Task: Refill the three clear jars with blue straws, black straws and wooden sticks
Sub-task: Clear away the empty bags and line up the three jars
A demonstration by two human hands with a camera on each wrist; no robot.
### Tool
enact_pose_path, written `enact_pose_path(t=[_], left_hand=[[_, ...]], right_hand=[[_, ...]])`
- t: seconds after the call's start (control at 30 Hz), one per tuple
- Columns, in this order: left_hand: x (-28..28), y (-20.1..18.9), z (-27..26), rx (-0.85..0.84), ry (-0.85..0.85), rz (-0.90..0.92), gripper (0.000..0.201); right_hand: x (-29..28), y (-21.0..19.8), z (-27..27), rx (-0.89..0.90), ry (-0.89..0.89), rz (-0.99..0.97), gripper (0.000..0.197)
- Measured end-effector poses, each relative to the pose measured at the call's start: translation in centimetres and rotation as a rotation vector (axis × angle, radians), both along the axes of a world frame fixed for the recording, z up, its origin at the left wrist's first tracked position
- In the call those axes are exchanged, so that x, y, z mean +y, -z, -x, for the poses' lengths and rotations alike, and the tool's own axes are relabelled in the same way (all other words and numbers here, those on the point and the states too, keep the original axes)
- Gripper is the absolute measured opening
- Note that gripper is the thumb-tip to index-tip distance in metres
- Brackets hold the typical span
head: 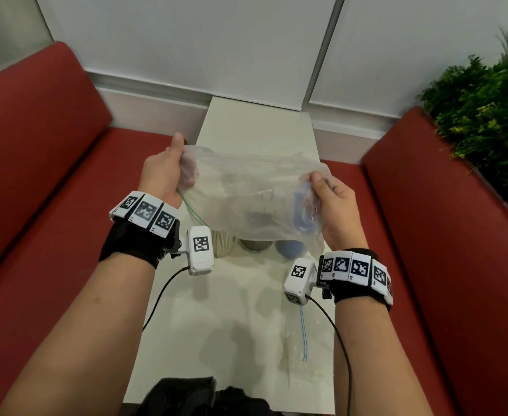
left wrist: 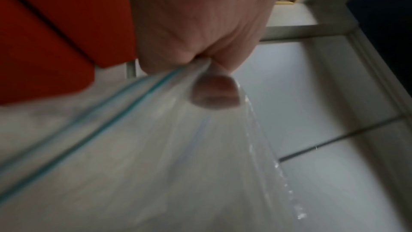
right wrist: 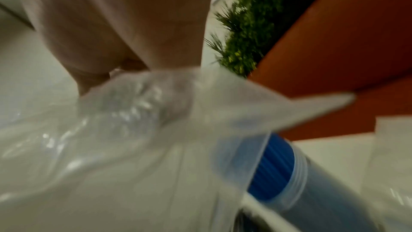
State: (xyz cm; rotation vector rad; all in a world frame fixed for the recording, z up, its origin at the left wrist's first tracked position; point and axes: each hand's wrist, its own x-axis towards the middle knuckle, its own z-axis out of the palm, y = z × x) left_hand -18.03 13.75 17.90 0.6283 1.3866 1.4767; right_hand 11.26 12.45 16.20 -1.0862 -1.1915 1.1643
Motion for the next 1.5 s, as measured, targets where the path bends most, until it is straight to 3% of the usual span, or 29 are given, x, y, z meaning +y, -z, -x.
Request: enact_pose_path(t=[0.03,0.1,0.17,0.3,0.47,0.57,0.77,0.9,1.0,1.13,1.23,1.3,1.33,1.4,1.43,1.5], left_hand=[[-0.1,0.1,-0.2,0.06,-0.009,-0.037,0.046],[-0.4,0.0,-0.7,0.156,0.032,-0.14,0.036],[-0.4,-0.1,-1.1,0.155,0.071,-0.204,0.029],[-0.1,-0.3,-1.4,0.099,0.053,-0.222,0.024],[-0.2,-0.6,-1.2,0.1,0.029,-0.264,0.026],[-0.3,-0.7,-1.3,0.089,0.007,-0.266,0.023],[-0.3,-1.0,-1.7,0.035,0.039,-0.298,0.025],[0.0,-1.1,-1.4,0.041,0.031,-0.323,0.027],[0.3,-1.0,-0.1,0.099,-0.007,-0.265,0.032],[0.2,-1.0,1.0,0.288,-0.053,-0.204,0.04],[0.1,-1.5,0.3,0.358,-0.003,-0.232,0.046],[0.0,-2.3,-0.4,0.336,0.176,-0.268,0.03],[-0.1,-2.8,-0.8,0.311,0.316,-0.282,0.025],[-0.6,-4.0,-2.1,0.263,0.605,-0.316,0.03],[-0.9,-4.5,-2.8,0.245,0.702,-0.348,0.034],[-1.5,-5.3,-3.5,0.224,0.756,-0.404,0.037]], right_hand=[[0.0,-0.1,0.0,-0.058,-0.018,-0.006,0.015],[0.1,-0.3,-0.3,-0.226,-0.009,-0.028,0.033],[0.2,-0.7,-0.5,-0.295,-0.011,-0.037,0.041],[0.0,-1.2,-0.2,-0.249,-0.105,-0.047,0.033],[0.1,-1.2,-0.4,-0.249,-0.036,-0.122,0.054],[0.3,-1.8,-0.2,-0.228,-0.009,-0.168,0.04],[0.8,-1.5,1.0,-0.37,0.013,-0.14,0.008],[1.2,-1.6,1.3,-0.523,-0.032,-0.102,0.013],[1.6,-2.0,0.6,-0.585,0.064,-0.139,0.021],[1.8,-2.5,-0.3,-0.496,0.362,-0.237,0.027],[1.2,-3.2,0.5,-0.588,0.445,-0.296,0.029],[0.7,-4.0,1.6,-0.643,0.346,-0.352,0.033],[0.5,-4.5,2.3,-0.659,0.224,-0.35,0.045],[0.4,-5.2,3.7,-0.611,-0.103,-0.231,0.072],[0.5,-5.4,4.3,-0.592,-0.234,-0.167,0.073],[0.5,-5.3,5.1,-0.509,-0.341,-0.115,0.039]])
